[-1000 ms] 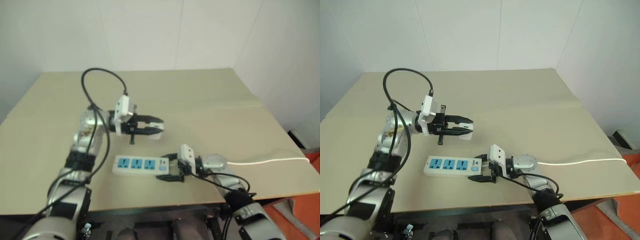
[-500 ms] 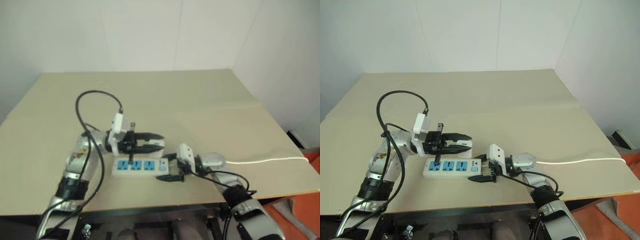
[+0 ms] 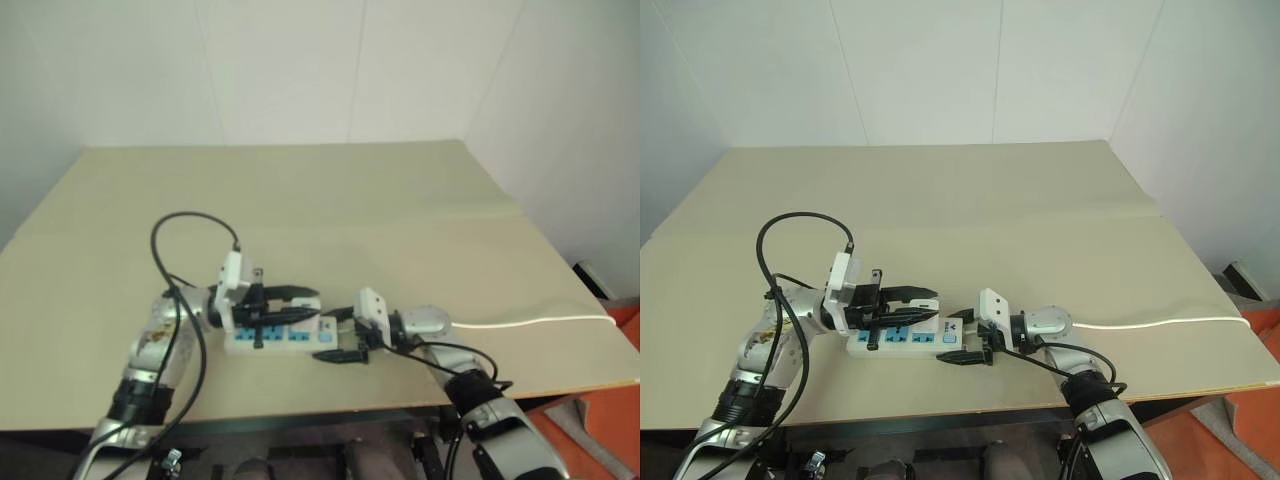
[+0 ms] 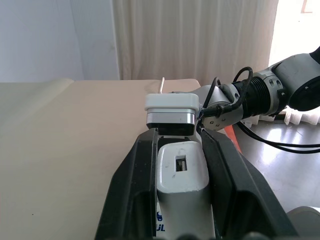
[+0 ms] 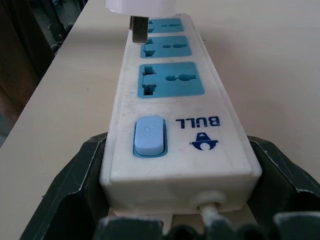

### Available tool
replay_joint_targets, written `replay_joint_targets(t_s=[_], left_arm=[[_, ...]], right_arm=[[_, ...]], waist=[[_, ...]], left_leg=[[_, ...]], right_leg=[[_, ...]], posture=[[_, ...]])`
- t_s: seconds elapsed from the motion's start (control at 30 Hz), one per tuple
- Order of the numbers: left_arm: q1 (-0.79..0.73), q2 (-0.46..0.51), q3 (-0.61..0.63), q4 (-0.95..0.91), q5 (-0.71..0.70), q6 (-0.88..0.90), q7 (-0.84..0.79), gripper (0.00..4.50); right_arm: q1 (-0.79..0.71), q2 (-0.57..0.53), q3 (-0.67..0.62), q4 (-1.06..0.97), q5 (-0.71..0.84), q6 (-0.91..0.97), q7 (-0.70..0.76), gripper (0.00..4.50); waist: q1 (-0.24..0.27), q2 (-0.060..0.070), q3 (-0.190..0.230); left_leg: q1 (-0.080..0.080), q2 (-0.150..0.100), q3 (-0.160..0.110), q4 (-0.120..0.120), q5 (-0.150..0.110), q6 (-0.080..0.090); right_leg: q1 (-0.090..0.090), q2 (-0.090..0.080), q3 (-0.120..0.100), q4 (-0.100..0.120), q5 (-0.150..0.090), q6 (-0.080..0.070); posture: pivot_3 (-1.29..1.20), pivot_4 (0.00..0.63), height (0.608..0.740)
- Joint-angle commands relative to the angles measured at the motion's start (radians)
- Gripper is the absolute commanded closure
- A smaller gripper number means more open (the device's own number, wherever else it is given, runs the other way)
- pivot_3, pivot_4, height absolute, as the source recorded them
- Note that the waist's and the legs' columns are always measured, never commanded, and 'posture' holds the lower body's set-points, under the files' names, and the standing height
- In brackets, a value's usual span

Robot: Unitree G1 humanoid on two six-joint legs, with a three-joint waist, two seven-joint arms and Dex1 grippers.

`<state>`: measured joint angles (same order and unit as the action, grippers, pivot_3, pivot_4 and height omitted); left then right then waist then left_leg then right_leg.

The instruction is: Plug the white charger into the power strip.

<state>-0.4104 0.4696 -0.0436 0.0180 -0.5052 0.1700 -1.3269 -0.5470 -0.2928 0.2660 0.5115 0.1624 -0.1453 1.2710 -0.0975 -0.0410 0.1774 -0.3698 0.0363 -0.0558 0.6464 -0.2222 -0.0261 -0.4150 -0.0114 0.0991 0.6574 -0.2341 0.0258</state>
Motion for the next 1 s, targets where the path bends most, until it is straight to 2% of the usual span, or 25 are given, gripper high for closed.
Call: replay_joint_targets(t_s=[0.03, 1.0], left_arm=[[0.009, 0.013, -0.008, 0.011, 0.018, -0.044, -0.023, 3.44], [-0.030, 0.004, -0.030, 0.184, 0.073, -0.151, -0.068, 3.44]], right_arm=[[0.011, -0.005, 0.018, 0.020, -0.028, 0.008, -0.002, 1.07], [0.024, -0.008, 0.017, -0.006, -0.027, 0.020, -0.016, 1.07]], waist=[[0.000, 0.000, 0.000], [0.001, 0.000, 0.000]], left_leg=[[0.000, 0.000, 0.000, 0.000, 0.000, 0.000], [0.000, 0.000, 0.000, -0.001, 0.000, 0.000]], right_leg=[[0.000, 0.000, 0.000, 0.000, 0.000, 0.000], [0.000, 0.000, 0.000, -0.001, 0.000, 0.000]], posture=[[0.00, 0.150, 0.740], [0.00, 0.150, 0.740]])
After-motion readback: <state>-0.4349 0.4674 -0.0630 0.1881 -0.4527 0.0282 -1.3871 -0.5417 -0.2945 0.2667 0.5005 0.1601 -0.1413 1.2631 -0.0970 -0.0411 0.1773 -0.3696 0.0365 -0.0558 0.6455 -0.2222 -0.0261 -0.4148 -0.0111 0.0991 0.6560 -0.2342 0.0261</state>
